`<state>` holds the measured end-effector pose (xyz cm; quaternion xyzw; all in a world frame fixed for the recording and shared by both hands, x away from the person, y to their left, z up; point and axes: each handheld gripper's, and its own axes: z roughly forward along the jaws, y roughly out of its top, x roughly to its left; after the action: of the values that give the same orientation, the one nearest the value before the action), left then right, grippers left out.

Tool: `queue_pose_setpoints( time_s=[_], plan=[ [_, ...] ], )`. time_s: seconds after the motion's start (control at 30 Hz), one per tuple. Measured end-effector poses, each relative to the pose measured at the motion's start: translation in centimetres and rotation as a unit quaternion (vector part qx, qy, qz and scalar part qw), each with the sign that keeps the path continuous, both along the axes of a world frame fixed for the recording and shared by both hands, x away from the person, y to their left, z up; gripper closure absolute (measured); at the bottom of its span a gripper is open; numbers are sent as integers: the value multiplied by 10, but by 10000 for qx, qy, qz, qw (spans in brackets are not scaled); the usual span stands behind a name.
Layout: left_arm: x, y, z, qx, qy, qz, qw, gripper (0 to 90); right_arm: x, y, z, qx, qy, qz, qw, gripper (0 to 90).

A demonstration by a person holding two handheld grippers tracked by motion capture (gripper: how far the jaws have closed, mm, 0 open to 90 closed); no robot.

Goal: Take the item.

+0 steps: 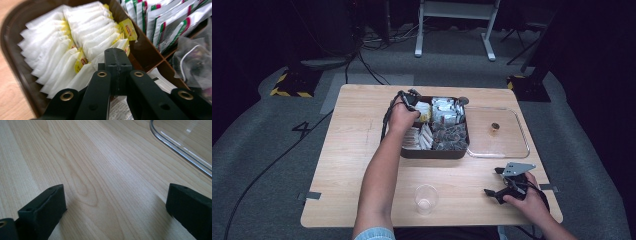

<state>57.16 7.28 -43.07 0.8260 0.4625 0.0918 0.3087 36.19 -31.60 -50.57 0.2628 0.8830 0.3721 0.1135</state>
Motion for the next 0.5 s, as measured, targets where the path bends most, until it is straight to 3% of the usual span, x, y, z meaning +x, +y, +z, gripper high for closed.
queue_pose_setpoints(
  time_s=[0.23, 0.5],
  plan=[
    [-3, 11, 15, -112, -160, -114, 9997, 900, 0, 0, 0, -1, -1, 1, 10000, 29],
    [-13, 18, 49, -323, -448, -440, 9975, 900, 0, 0, 0, 2, 3, -1, 10000, 29]
  ],
)
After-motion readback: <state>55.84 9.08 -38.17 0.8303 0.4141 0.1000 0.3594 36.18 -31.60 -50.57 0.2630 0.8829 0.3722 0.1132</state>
